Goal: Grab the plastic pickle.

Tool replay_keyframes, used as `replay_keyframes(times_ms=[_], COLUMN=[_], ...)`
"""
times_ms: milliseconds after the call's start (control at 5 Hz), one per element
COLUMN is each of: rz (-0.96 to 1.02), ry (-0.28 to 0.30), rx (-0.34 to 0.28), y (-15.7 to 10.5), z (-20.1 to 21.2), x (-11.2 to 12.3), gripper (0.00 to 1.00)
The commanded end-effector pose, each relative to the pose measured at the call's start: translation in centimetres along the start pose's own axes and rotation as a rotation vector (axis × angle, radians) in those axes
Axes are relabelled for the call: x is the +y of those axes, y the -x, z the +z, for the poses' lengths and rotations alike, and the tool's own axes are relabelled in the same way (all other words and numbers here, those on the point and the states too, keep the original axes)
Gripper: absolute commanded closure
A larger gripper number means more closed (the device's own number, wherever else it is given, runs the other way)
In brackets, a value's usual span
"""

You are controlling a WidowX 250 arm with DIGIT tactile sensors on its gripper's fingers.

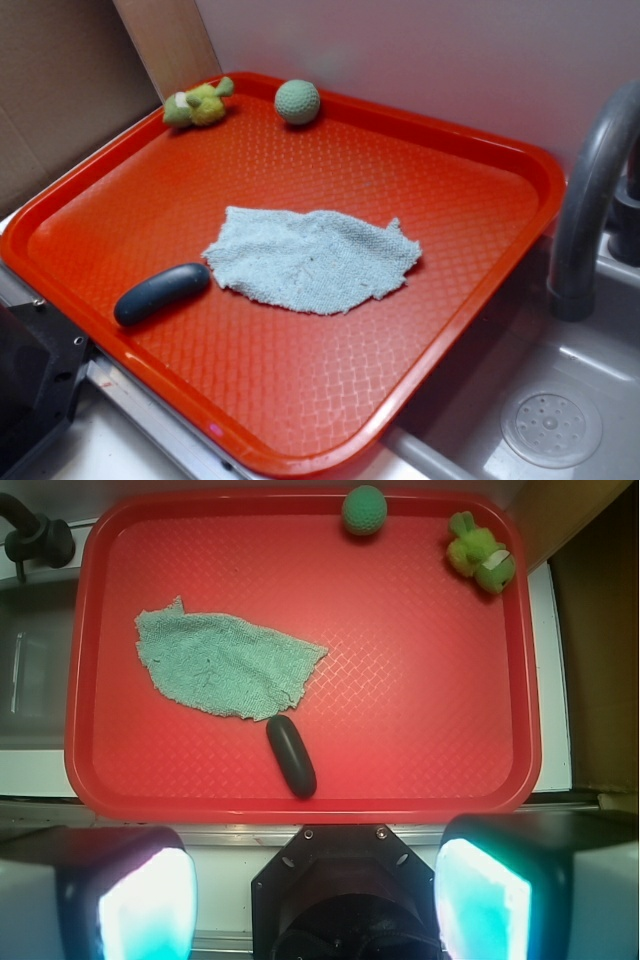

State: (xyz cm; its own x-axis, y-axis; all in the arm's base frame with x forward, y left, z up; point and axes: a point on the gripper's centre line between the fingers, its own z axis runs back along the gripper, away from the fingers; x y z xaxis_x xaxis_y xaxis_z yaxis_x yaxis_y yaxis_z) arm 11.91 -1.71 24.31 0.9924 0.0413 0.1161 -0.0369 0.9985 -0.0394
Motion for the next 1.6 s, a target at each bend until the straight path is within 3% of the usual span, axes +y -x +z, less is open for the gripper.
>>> replay_keyframes(times_ms=[0, 400, 1200, 1400], rz=[0.0, -0.12, -0.12, -0.082], ry=[0.0, 0.063, 0.063, 0.086], rx=[0.0, -0.057, -0.057, -0.023], y=[0.0, 1.8, 1.8, 0.4], z=[0.0, -9.9, -9.9, -15.1], x=[0.0, -0.3, -0.3, 0.3], gripper=[0.0, 0.0, 0.0, 0.0])
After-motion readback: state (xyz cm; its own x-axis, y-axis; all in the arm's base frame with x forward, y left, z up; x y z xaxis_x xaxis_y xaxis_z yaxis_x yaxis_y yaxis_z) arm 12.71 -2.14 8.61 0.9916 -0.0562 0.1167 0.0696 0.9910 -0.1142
